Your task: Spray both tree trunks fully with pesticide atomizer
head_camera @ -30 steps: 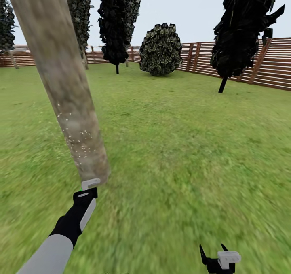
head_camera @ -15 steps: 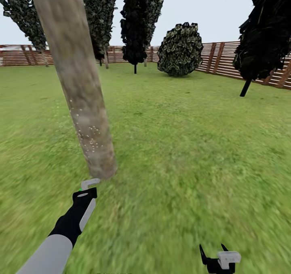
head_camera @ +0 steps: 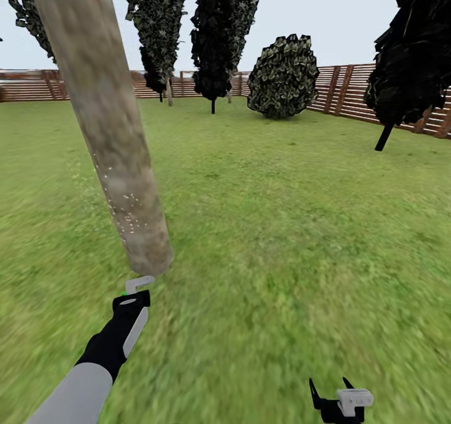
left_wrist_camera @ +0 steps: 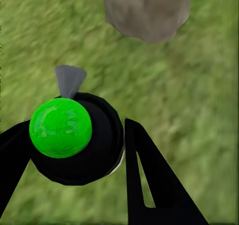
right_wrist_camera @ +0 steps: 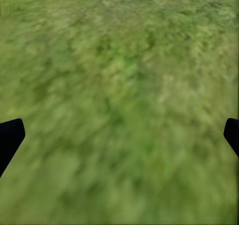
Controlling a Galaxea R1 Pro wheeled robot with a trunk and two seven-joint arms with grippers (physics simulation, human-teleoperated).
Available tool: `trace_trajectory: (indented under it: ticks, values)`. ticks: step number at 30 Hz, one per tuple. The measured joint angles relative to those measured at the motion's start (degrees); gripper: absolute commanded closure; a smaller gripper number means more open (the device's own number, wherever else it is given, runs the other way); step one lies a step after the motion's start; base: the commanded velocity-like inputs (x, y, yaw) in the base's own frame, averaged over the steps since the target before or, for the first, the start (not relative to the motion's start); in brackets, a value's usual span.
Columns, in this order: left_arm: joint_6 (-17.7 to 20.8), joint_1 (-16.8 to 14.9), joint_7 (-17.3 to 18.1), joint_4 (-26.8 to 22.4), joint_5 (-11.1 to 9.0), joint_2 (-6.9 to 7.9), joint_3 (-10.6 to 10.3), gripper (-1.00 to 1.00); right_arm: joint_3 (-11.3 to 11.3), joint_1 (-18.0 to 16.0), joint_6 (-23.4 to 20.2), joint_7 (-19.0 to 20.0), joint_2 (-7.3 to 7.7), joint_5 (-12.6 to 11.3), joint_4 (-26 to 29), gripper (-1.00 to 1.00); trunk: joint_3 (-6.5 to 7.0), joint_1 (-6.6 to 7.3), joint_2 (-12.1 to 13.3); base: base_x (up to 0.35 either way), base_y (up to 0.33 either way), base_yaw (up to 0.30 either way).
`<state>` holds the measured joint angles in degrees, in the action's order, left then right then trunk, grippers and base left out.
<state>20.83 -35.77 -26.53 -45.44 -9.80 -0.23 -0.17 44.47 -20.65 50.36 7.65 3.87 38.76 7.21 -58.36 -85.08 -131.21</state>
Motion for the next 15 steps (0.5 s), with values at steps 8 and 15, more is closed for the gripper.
trace_trajectory:
  ticks: [8,15]
  values:
    - [0.01,0.0,0.0,0.03,-0.01,-0.03,-0.01,1.0,0.0,0.0,0.01,0.0,0.0,0.0,0.0,-1.0,0.0,0.0,0.0,0.005,-0.276,0.272]
    - [0.0,0.0,0.0,0.06,-0.01,-0.04,0.0,1.0,0.0,0.0,0.01,0.0,0.0,0.0,0.0,-1.0,0.0,0.0,0.0,0.045,-0.276,0.279]
